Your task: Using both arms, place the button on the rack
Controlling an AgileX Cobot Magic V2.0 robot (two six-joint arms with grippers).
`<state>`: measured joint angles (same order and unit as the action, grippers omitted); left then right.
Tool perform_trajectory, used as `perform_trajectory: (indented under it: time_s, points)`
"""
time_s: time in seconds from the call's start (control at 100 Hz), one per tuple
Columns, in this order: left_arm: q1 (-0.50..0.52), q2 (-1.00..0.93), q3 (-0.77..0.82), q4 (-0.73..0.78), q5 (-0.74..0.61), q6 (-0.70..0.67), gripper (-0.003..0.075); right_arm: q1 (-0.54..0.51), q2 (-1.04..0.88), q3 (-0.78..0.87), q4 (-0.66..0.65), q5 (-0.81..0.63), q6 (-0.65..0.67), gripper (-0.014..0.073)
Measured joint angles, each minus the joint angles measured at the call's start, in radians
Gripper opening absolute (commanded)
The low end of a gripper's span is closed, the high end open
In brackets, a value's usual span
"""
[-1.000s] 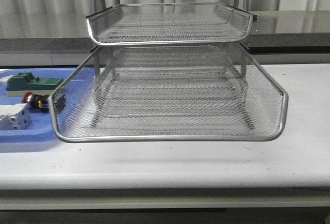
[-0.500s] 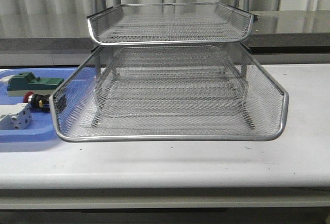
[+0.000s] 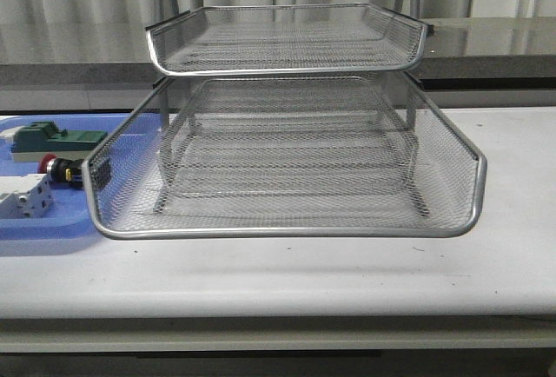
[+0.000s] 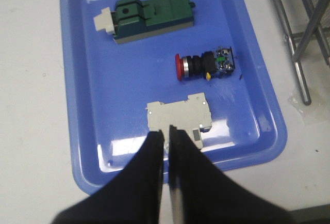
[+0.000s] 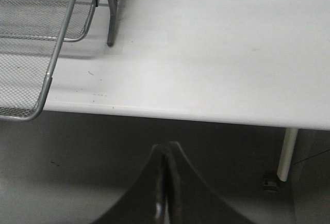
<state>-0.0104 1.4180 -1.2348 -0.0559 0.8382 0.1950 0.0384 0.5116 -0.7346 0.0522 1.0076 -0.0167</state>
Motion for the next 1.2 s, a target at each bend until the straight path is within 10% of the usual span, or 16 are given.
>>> perform_trajectory:
  time_s: [0.12, 0.22, 0.67, 1.2]
  points:
    - [0.000, 0.043, -0.013, -0.021, 0.025, 0.048, 0.0586, 0.000, 0.000, 0.000, 0.000, 0.000, 0.000, -0.0068]
    - [0.000, 0.052, -0.013, -0.022, 0.026, 0.059, 0.0697, 0.000, 0.000, 0.000, 0.000, 0.000, 0.000, -0.0068]
    - [0.000, 0.124, -0.092, -0.044, -0.048, 0.204, 0.0669, 0.000, 0.000, 0.000, 0.000, 0.000, 0.000, -0.0068]
    - [-0.022, 0.656, -0.625, -0.112, 0.272, 0.642, 0.0669, 0.000, 0.000, 0.000, 0.000, 0.000, 0.000, -0.0068]
